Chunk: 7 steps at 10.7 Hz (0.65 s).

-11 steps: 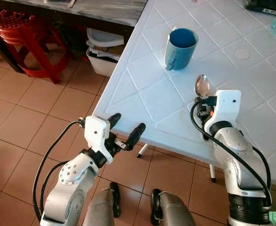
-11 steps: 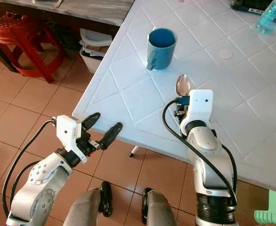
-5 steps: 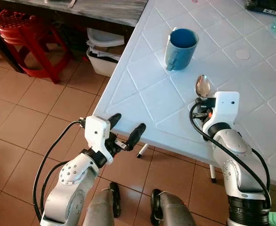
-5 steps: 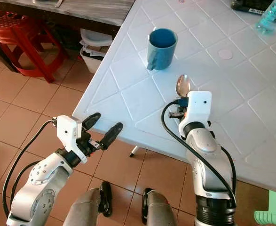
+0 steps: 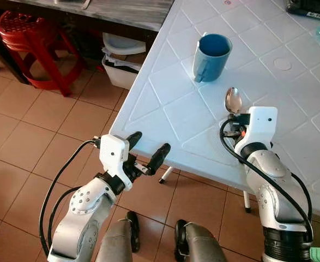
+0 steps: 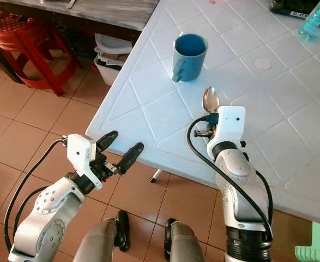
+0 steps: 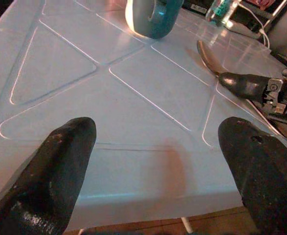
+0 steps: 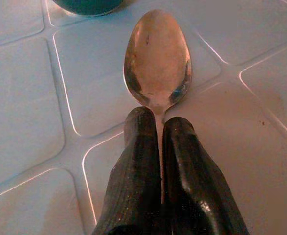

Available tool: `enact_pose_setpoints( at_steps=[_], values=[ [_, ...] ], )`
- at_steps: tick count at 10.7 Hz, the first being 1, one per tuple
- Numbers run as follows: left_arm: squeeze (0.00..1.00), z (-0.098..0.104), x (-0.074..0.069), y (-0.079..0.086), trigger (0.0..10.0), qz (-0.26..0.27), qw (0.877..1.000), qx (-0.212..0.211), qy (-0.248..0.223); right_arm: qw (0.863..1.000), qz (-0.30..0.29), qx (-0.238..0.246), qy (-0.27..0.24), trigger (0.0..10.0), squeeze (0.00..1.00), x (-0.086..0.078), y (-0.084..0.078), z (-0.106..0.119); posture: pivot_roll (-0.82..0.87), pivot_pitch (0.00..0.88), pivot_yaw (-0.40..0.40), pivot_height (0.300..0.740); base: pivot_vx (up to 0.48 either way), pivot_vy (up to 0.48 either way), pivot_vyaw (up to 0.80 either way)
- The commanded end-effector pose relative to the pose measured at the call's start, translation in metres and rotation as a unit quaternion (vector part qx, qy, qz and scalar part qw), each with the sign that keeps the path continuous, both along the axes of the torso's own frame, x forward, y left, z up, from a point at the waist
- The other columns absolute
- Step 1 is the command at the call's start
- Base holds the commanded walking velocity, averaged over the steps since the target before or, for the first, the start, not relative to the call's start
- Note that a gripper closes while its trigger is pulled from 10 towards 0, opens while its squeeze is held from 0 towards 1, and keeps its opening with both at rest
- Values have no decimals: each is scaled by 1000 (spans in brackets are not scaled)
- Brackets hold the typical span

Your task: Setting the table

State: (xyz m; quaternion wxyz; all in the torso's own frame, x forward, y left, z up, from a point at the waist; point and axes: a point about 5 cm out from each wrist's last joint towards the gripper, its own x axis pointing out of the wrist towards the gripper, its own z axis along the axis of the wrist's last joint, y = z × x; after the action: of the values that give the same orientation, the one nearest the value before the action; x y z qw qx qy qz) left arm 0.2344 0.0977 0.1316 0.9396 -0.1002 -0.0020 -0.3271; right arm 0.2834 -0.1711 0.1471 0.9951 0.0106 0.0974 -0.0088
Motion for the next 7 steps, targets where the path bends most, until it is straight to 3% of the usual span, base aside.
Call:
enact_pose_setpoints(
  at_steps=[1, 2, 5, 7],
  values=[
    [0, -2, -1, 1, 10000, 1, 1000, 7, 4, 992, -18, 12, 125, 0, 0, -14, -4, -51, -35, 289, 17, 740, 0, 0, 0],
    [0, -2, 2, 2, 10000, 10, 1000, 8, 6, 994, -30, 20, 108, 0, 0, -11, -5, -45, -33, 291, 18, 740, 0, 0, 0],
    [0, -1, 10, 12, 10000, 62, 998, 12, -5, 996, -56, 55, 41, 0, 0, -9, -2, -29, -30, 283, 20, 740, 0, 431, 0],
    [0, -3, 8, 8, 10000, 53, 999, 14, -3, 995, -48, 49, 72, 0, 0, -13, 1, -39, -33, 270, 16, 740, 0, 480, 0]
  ],
)
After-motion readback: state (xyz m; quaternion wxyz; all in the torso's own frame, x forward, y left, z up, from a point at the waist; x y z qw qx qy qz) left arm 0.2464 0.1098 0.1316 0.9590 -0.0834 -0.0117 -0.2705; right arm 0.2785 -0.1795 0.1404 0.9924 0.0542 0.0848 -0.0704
